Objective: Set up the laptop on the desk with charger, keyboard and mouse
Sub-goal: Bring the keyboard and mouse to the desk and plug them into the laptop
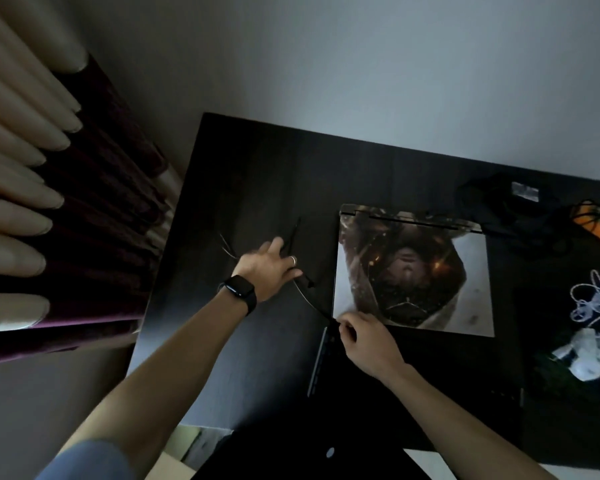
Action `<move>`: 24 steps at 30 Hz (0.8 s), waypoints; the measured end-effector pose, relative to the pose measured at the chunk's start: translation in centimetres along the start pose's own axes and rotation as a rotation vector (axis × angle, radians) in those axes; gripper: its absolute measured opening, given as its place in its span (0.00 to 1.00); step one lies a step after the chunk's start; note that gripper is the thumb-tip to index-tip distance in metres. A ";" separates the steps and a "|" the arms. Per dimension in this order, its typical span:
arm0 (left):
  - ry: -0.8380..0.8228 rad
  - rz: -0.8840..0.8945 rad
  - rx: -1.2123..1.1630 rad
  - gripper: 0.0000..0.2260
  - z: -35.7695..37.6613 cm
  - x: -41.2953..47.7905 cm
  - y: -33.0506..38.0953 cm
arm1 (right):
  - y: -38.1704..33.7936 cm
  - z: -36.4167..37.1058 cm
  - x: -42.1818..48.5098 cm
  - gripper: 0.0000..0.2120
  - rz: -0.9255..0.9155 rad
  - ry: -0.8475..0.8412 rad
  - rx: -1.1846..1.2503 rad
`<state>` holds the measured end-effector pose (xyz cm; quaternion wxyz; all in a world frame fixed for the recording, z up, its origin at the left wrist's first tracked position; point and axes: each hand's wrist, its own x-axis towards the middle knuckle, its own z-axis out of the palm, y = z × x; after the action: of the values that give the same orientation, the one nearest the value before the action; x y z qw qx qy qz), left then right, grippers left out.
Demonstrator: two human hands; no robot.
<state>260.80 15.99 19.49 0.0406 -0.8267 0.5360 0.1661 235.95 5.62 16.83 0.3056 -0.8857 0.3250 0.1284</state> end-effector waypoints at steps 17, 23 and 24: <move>0.124 0.236 0.084 0.24 6.8 3.0 1.9 | 0.0 -2.8 6.4 0.23 0.099 0.088 -0.241; 0.154 0.301 -0.194 0.18 8.4 2.5 1.6 | -0.2 -1.1 7.4 0.44 0.207 -0.020 -0.327; 0.182 0.319 -0.197 0.18 8.6 2.3 1.2 | -0.2 -0.8 7.3 0.45 0.210 -0.024 -0.339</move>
<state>258.62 15.60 10.77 -0.1159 -0.7430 0.6427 0.1466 241.63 1.60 14.44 0.1408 -0.8842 0.3855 0.2230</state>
